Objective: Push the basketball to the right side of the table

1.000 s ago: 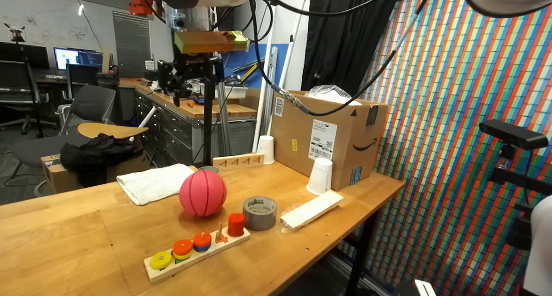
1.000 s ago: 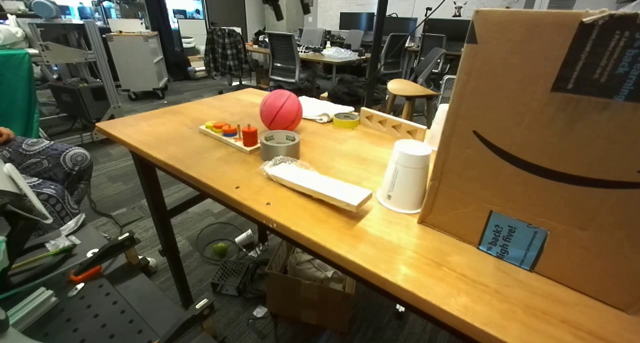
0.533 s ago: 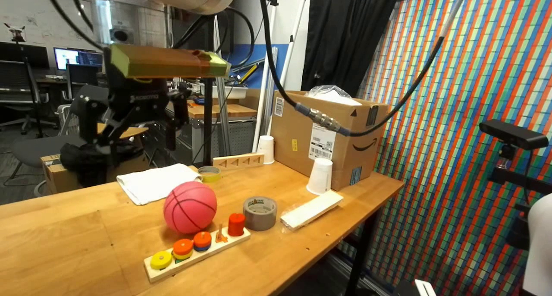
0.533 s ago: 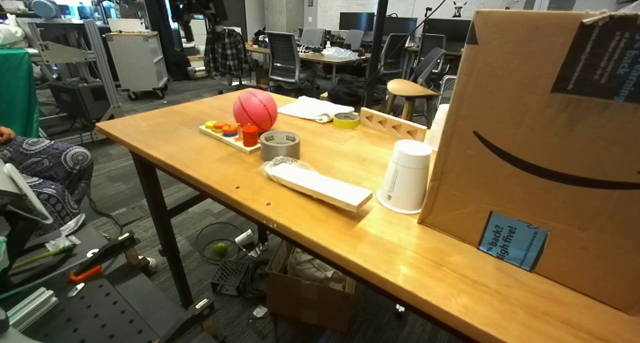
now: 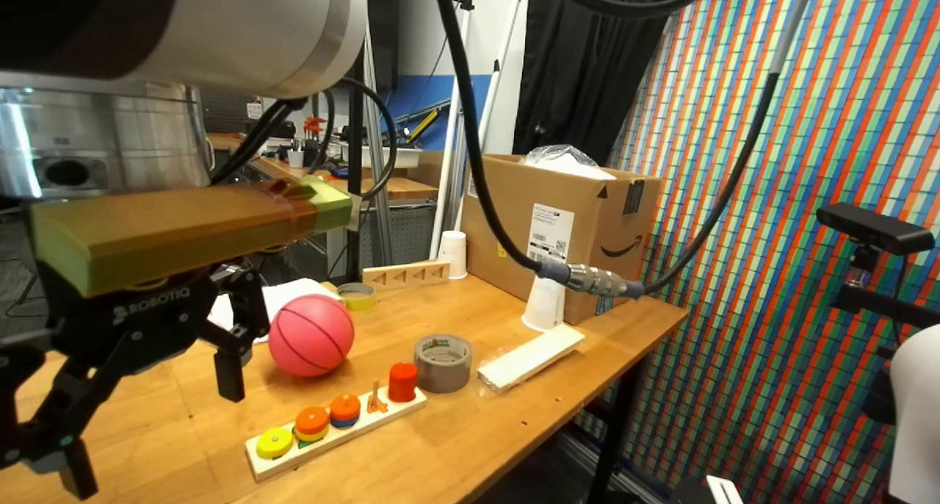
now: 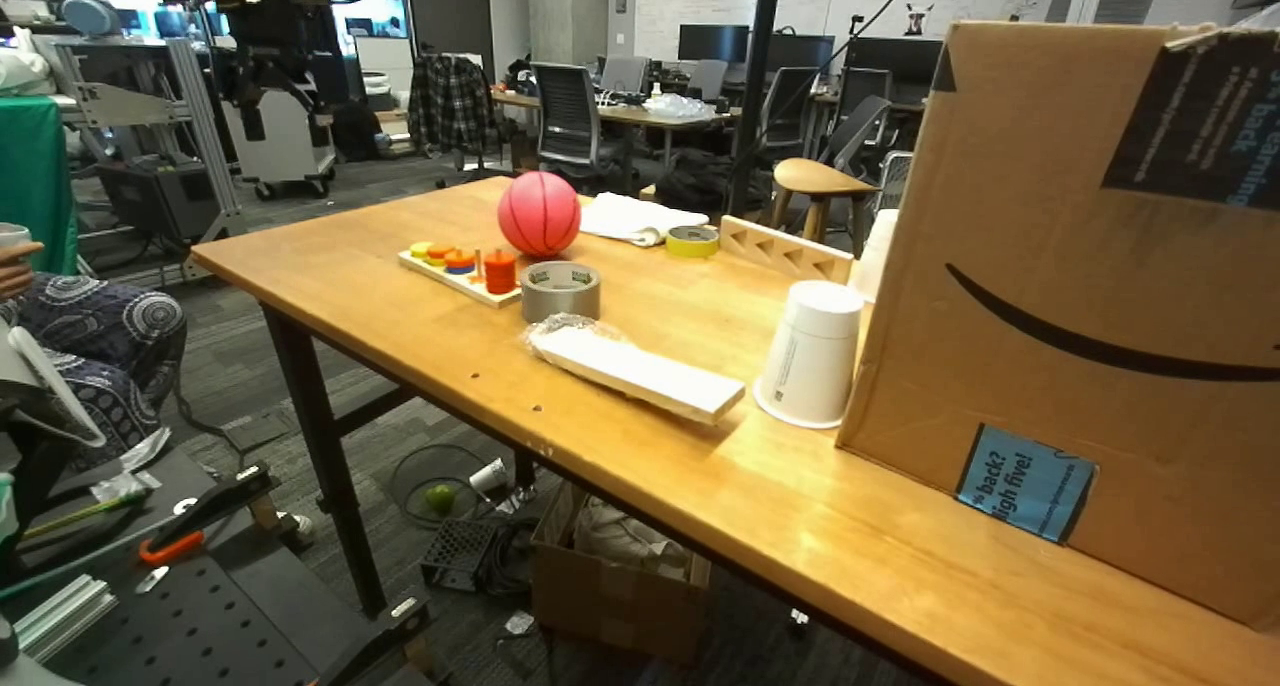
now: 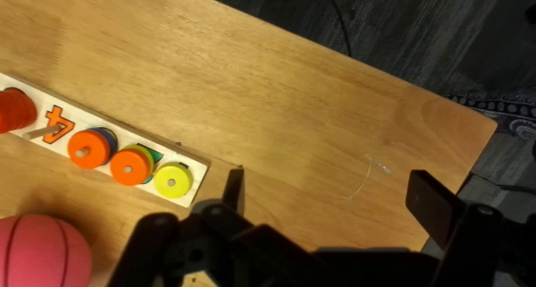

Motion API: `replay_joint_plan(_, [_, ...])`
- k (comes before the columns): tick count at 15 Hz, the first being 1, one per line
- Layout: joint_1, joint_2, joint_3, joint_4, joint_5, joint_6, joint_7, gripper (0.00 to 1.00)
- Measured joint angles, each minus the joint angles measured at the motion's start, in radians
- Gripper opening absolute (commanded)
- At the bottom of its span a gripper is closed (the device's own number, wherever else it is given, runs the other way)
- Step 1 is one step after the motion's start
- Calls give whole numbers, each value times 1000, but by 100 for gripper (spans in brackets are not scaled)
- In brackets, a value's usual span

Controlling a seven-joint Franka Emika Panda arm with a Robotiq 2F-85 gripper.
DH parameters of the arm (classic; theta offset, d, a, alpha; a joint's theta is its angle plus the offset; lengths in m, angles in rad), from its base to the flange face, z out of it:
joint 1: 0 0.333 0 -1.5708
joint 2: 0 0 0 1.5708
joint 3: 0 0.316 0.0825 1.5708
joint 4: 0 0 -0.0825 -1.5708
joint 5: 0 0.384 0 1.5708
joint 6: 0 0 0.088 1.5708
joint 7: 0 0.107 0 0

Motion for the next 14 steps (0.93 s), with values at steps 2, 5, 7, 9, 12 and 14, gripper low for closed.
replay_joint_plan(2, [10, 5, 14, -2, 0, 28, -14, 100])
replay_joint_plan(5, [13, 12, 20, -1, -1, 76, -49, 100])
replay_joint_plan(7, [12, 21, 18, 4, -5, 99, -72, 100])
replay_joint_plan(9, [10, 37, 14, 17, -12, 116, -90, 100])
replay_joint_plan(12, [3, 79, 3, 59, -15, 122, -114, 100])
replay_joint_plan(14, [0, 121, -11, 105, -16, 122, -128, 100])
